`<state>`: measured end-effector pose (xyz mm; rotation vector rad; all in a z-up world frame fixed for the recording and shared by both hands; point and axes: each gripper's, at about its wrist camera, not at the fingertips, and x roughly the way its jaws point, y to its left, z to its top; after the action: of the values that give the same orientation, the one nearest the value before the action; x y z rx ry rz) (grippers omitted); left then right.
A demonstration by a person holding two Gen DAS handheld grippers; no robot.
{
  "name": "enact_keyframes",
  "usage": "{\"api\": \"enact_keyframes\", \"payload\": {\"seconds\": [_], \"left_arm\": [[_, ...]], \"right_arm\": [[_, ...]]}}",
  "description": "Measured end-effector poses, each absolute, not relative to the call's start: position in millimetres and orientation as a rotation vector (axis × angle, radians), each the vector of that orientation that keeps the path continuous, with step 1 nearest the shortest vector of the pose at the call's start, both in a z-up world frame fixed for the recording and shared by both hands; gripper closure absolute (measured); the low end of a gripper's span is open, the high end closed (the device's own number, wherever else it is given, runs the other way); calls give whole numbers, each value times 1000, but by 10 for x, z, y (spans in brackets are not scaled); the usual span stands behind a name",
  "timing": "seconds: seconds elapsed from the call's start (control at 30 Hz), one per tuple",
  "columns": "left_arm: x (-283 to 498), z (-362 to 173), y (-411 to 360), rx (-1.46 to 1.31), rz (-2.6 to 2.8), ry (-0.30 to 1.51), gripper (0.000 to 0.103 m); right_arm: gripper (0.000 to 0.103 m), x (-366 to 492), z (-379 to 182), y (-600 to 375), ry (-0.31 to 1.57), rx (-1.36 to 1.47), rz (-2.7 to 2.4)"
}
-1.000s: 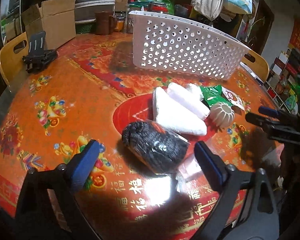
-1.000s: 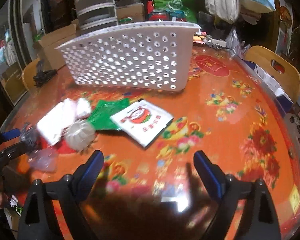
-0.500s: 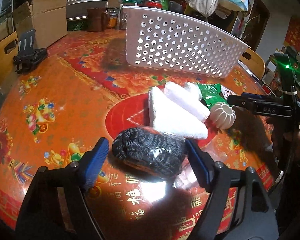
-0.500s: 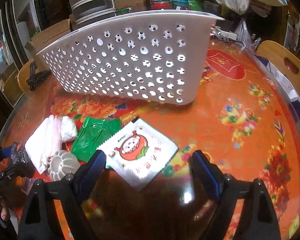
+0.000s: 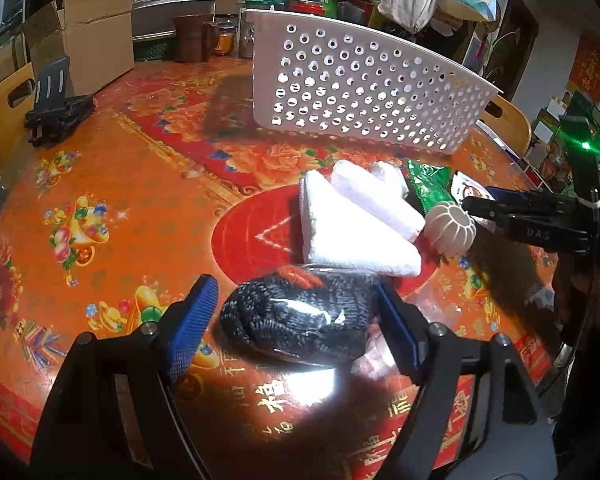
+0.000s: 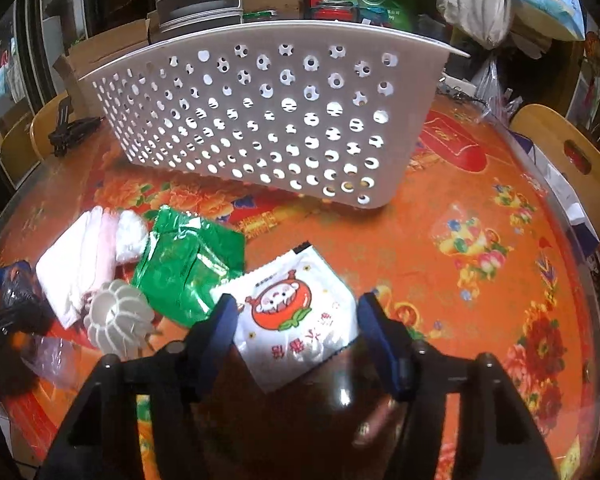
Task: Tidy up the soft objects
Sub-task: 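Grasp the black sock bundle with the left tool while the right tool grasps the white sachet, then carry the sock bundle and sachet into the white basket and release both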
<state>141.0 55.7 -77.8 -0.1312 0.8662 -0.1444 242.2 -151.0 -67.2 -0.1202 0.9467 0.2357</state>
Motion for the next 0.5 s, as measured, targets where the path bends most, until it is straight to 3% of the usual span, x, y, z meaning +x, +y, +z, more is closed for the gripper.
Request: {"api": "enact_keyframes", "payload": {"seconds": [0.2, 0.33, 0.5], "left_arm": [[1371, -767, 502, -109, -146, 858, 38], [1354, -765, 492, -107, -148, 847, 41], [1338, -763, 494, -111, -151, 833, 42]], "right_arm": [[64, 2349, -661, -1531, 939, -115, 244], [88, 2310, -642, -1618, 934, -86, 247], [95, 2243, -610, -1687, 922, -54, 259]]}}
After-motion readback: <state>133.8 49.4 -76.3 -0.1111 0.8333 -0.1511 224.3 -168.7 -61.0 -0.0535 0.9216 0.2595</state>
